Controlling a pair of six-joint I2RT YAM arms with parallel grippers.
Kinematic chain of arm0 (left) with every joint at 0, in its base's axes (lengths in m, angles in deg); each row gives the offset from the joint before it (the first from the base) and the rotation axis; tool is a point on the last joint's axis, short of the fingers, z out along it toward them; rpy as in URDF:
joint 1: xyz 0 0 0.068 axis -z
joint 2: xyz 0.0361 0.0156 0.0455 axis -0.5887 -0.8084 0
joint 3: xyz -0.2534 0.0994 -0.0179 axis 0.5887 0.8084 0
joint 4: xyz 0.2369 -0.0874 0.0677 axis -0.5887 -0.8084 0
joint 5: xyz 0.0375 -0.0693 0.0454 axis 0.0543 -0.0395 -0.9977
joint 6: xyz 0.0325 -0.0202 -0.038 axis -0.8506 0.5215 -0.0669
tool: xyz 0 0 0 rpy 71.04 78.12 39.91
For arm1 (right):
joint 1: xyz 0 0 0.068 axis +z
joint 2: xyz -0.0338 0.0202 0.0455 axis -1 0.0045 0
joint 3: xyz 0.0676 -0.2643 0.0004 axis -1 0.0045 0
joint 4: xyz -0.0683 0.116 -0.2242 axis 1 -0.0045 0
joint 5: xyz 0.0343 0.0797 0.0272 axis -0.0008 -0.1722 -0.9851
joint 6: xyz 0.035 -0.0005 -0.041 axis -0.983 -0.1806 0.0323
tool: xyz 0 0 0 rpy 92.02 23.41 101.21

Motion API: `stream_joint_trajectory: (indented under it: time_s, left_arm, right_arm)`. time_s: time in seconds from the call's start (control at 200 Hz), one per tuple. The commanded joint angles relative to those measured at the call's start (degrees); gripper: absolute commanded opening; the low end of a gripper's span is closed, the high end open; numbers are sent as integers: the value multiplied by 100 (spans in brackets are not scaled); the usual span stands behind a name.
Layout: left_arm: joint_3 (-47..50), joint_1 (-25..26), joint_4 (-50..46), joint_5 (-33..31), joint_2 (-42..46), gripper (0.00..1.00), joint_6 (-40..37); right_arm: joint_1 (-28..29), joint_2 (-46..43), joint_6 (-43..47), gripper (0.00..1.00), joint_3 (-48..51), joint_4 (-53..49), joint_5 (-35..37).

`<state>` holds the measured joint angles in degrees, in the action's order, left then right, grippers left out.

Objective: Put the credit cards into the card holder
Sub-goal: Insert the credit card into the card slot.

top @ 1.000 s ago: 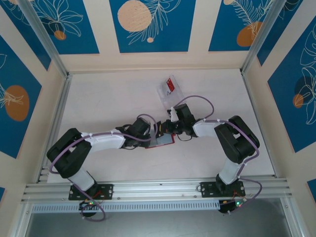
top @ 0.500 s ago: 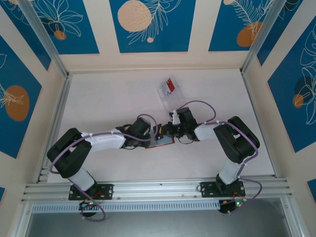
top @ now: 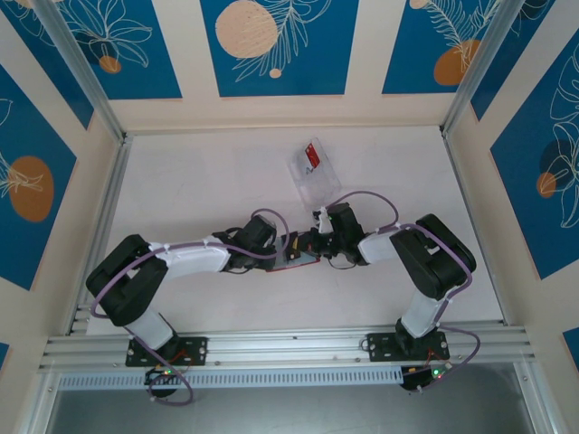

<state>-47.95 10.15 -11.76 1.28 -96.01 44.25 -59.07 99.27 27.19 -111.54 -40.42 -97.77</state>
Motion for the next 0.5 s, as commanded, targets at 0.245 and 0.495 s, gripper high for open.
stream_joint_trajectory:
  time_s: [0.245,0.495]
  left_arm:
    - [-80,73,-496,-78,-200,18,14]
    - [-115,81,-512,-75,-213,18,18]
  right_arm:
    - [59,147,-106,0,402,-442,190]
    - [140,139,-398,0,603,-318,503]
